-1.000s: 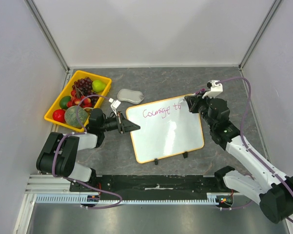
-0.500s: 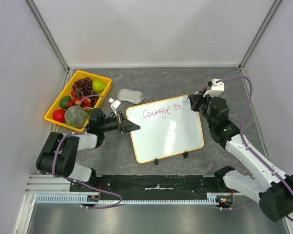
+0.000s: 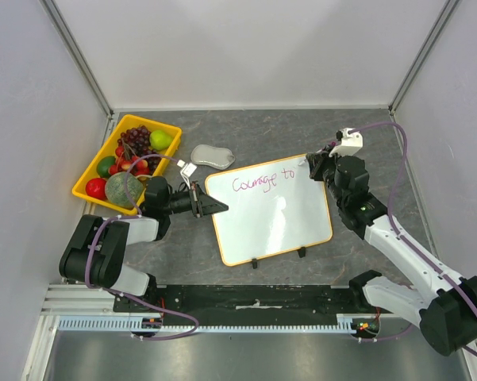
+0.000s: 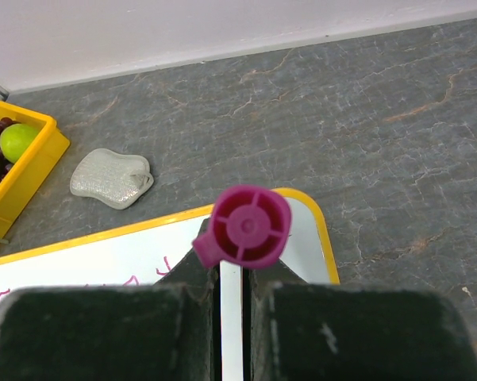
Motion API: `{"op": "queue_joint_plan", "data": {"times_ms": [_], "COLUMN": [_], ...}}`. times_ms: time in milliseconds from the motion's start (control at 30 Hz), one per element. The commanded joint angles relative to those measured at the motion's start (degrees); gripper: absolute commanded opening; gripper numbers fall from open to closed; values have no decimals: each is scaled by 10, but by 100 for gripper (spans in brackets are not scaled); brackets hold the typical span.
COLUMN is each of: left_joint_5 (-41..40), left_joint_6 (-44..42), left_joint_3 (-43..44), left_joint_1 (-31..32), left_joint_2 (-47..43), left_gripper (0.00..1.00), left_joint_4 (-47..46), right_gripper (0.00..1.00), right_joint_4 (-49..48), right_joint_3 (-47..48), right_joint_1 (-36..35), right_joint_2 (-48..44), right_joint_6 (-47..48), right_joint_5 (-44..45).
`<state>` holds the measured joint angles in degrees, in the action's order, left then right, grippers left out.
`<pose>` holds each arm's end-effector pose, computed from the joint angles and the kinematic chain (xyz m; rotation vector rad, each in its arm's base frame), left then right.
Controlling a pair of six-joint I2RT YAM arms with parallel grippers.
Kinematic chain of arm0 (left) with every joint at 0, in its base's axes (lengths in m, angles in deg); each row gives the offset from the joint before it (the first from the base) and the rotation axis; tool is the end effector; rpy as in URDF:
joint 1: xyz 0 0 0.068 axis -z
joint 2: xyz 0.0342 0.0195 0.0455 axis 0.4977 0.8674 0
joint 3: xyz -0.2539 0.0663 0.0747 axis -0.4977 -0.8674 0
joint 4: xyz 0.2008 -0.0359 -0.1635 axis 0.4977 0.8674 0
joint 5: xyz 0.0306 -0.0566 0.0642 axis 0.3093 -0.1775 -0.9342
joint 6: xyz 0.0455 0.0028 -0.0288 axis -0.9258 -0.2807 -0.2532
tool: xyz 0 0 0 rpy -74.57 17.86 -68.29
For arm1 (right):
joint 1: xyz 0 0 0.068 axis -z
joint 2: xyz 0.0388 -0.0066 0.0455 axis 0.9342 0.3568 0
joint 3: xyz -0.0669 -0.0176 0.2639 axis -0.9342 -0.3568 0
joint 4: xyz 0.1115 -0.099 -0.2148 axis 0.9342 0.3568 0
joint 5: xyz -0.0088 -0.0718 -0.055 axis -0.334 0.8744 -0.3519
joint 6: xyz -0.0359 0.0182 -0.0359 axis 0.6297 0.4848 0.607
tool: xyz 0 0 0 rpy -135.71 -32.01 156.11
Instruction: Write a sentence on the whiteboard
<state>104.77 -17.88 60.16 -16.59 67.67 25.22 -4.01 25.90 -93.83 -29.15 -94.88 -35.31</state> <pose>0.2379 -0.0877 0.1701 0.4206 1.9042 -1.5438 0.2248 0.0941 0.3062 0.2143 1.7530 0.4385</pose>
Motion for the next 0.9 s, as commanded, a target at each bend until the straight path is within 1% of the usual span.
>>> {"op": "queue_joint_plan", "data": {"times_ms": [0, 667, 867], "left_joint_5": [-38, -39, -39], "left_joint_6": [-85, -87, -87], "left_joint_3": [-7, -7, -7], "left_joint_1": [4, 3, 4], "left_joint_2": [13, 12, 12], "left_gripper": [2, 2, 2], "left_joint_4": [16, 17, 18], "right_gripper": [0, 0, 0], "right_joint_4": [-7, 23, 21], "right_joint_3": [-3, -54, -45], "right_joint_1": [3, 3, 3], "right_joint_2": [-6, -51, -49], "right_joint_6": [8, 7, 10], "right_joint_5": [11, -23, -15]}}
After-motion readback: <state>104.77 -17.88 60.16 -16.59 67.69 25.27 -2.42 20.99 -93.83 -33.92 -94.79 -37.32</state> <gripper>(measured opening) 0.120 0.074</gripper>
